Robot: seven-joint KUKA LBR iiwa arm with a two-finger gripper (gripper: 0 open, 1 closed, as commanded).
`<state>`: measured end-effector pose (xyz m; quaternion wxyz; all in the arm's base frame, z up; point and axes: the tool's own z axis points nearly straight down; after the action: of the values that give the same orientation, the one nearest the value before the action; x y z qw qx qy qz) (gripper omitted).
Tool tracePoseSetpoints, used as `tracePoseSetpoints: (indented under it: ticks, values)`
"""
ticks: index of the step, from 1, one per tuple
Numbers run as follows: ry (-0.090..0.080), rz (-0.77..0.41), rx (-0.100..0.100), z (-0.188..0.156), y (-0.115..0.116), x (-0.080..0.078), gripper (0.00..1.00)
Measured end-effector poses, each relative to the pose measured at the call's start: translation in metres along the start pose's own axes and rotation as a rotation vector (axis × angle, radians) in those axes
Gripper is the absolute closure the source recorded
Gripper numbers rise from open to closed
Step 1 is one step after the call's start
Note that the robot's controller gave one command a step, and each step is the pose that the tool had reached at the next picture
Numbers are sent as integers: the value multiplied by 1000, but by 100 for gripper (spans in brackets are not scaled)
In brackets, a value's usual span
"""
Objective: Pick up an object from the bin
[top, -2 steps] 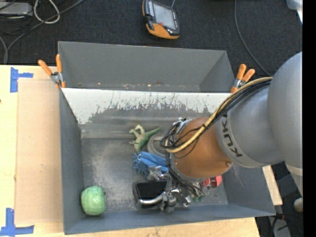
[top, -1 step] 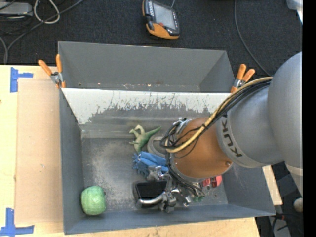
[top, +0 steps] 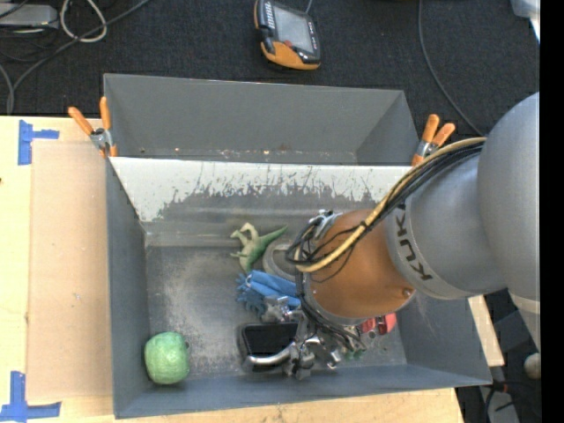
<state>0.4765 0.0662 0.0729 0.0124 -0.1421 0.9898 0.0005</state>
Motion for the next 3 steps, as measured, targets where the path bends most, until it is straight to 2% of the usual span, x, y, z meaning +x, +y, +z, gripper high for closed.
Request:
tracePoseSetpoints:
  ticks: [2, 3]
  values:
    - [0, 1, 0, 0, 0, 0, 100]
    - [17, -1, -2, -19, 1, 5, 100]
